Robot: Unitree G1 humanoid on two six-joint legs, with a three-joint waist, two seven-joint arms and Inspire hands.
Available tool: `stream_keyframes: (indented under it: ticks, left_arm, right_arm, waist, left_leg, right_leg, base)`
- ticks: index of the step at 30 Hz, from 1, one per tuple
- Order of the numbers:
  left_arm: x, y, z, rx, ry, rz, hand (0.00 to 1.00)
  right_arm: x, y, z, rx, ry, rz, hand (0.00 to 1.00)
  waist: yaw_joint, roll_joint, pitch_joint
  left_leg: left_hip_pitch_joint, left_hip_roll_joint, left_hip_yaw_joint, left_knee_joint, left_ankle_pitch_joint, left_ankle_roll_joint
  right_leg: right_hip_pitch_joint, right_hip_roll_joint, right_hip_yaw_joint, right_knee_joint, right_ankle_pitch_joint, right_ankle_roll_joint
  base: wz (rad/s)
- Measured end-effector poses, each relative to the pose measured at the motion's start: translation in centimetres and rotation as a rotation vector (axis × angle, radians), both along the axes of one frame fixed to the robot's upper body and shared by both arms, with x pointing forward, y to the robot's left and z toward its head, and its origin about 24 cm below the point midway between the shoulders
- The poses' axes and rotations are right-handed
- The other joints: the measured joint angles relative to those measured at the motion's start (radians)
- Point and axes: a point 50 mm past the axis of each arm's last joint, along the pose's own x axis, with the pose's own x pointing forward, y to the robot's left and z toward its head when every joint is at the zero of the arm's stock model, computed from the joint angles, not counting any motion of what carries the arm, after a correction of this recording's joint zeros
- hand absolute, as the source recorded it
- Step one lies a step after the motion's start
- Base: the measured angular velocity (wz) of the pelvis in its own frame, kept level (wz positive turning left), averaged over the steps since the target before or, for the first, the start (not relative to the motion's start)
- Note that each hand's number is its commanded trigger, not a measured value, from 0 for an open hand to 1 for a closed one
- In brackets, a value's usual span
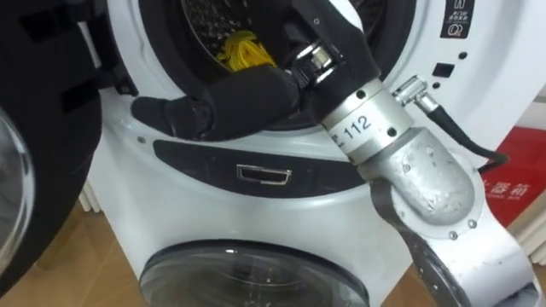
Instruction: Pick clothes from washing machine
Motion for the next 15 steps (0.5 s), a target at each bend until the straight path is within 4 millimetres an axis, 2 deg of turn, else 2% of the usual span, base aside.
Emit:
stream_keyframes:
  ticks: [4, 6, 9, 13, 15]
  left_arm:
    - [-0.4, -0.1, -0.1, -0.002, 0.011, 0.003, 0.0]
    - [-0.4, -0.2, -0.1, -0.002, 0.016, -0.003, 0.0]
    - [-0.9, -0.3, -0.1, -0.005, 0.024, 0.002, 0.0]
    - [-0.5, -0.2, -0.1, -0.004, 0.018, 0.003, 0.0]
    - [-0.3, -0.2, -0.1, -0.003, 0.016, 0.001, 0.0]
  right_arm:
    - [0.2, -0.7, -0.6, 0.0, -0.002, -0.092, 0.0]
    - [0.5, -1.7, -0.9, 0.022, 0.014, -0.146, 0.0]
    - [1.3, -2.8, -1.5, 0.023, 0.031, -0.235, 0.0]
    - [2.4, -4.0, -2.2, 0.006, 0.054, -0.323, 0.0]
    - [2.9, -4.3, -2.5, -0.008, 0.064, -0.343, 0.0]
  waist:
    - [-0.013, -0.011, -0.0072]
    - [-0.018, -0.018, -0.012]
    - [-0.024, -0.018, -0.0115]
    - [-0.033, -0.019, -0.012]
    - [-0.027, -0.021, -0.0084]
  left_leg:
    - [0.0, -0.001, -0.003, -0.001, 0.0, 0.0]
    - [0.003, -0.001, -0.001, -0.007, 0.0, 0.0]
    - [0.015, -0.002, -0.003, -0.009, 0.0, 0.0]
    - [0.019, -0.003, -0.006, -0.008, 0.0, 0.001]
    - [0.026, -0.003, -0.006, -0.009, -0.001, 0.001]
  right_leg:
    - [0.0, 0.0, -0.002, -0.001, -0.002, 0.004]
    - [0.0, 0.0, -0.004, -0.001, -0.003, 0.006]
    - [0.008, -0.002, -0.009, 0.001, -0.005, 0.008]
    - [0.006, -0.006, -0.028, 0.008, -0.007, 0.012]
    - [0.017, -0.006, -0.03, 0.011, -0.008, 0.014]
  base:
    - [0.02]
    - [0.0]
    - [0.0]
    - [0.03]
    - [0.0]
